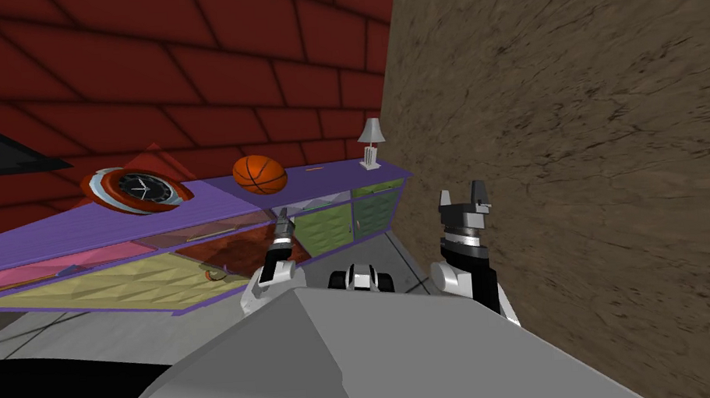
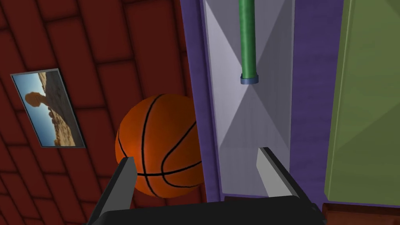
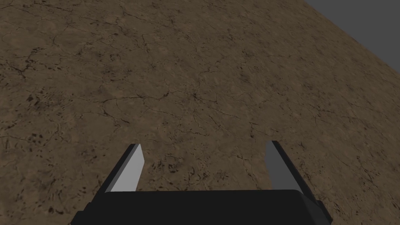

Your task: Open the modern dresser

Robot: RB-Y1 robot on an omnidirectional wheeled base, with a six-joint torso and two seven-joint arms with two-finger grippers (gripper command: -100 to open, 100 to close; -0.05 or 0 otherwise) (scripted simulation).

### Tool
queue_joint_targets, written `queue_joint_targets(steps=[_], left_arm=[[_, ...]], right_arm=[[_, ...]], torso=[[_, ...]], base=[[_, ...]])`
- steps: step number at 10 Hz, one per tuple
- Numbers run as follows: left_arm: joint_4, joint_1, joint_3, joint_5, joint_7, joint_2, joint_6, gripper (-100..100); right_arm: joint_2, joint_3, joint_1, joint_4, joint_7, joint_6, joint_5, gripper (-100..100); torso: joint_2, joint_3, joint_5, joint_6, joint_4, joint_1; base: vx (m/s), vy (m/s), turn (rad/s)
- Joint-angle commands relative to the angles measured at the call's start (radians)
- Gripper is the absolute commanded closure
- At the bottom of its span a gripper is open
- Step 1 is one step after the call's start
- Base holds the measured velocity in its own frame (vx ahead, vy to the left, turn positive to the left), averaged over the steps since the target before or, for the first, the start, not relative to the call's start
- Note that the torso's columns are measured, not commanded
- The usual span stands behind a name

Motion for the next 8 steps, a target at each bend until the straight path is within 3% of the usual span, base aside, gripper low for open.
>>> queue_joint_targets(steps=[1,5,6,8], left_arm=[[0.054,-0.011,0.021,0.012,0.0,-0.063,0.001,-100],[0.094,-0.019,0.035,0.019,0.001,-0.163,0.0,-100],[0.097,-0.02,0.036,0.02,0.001,-0.177,0.0,-100],[0.065,-0.019,0.04,0.021,0.001,-0.166,0.03,-100]], right_arm=[[0.0,0.0,0.0,0.0,0.0,0.0,0.0,0],[0.0,0.0,0.0,0.0,0.0,0.0,0.0,0],[0.0,0.0,0.0,0.0,0.0,0.0,0.0,0],[0.0,0.0,0.0,0.0,0.0,0.0,0.0,0]], torso=[[-0.001,-0.001,0.0,0.0,0.0,-0.002],[0.004,0.003,0.001,0.0,0.001,0.003],[0.004,0.002,0.001,0.0,0.001,0.002],[0.002,0.001,0.0,0.0,0.0,0.0]], base=[[0.157,-0.172,0.07],[0.079,-0.079,0.031],[0.024,-0.02,0.01],[0.026,0.003,-0.01]])
